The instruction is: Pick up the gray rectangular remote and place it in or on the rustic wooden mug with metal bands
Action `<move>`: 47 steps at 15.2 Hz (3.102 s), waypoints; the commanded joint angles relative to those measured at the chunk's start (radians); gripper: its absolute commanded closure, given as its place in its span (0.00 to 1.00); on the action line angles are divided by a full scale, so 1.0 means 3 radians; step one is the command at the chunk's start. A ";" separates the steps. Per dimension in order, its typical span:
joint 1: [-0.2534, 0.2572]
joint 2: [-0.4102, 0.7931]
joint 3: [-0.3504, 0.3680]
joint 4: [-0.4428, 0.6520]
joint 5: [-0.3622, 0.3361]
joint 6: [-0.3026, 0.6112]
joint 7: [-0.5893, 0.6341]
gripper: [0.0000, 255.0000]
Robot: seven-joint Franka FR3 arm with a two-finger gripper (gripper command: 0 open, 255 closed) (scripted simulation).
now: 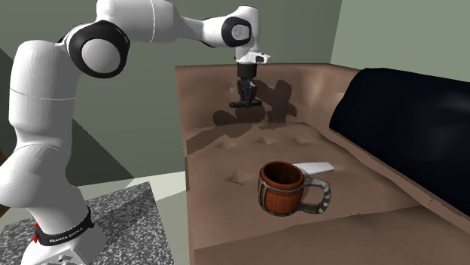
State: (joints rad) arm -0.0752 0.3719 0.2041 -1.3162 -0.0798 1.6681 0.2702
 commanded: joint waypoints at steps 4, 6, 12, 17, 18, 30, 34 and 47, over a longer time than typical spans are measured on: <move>-0.0278 -0.0230 -0.0107 -0.0326 0.0071 0.0109 -0.0371 1.00; -0.0379 -0.0291 -0.0155 -0.0411 0.0093 0.0136 -0.0516 1.00; -0.0667 -0.0392 -0.0308 -0.0547 0.0142 0.0181 -0.0955 1.00; -0.0898 -0.0384 -0.0440 -0.0532 0.0171 0.0181 -0.1318 1.00; -0.0944 -0.0372 -0.0466 -0.0515 0.0177 0.0177 -0.1391 1.00; -0.1385 -0.0094 -0.0701 -0.0204 0.0234 0.0152 -0.2067 1.00; -0.1385 -0.0102 -0.0701 -0.0395 0.0233 0.0335 -0.2065 1.00; -0.1385 -0.0083 -0.0701 -0.0695 0.0233 0.0654 -0.2062 1.00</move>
State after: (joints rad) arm -0.4908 0.3469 -0.0062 -1.5246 -0.0100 1.8642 -0.3485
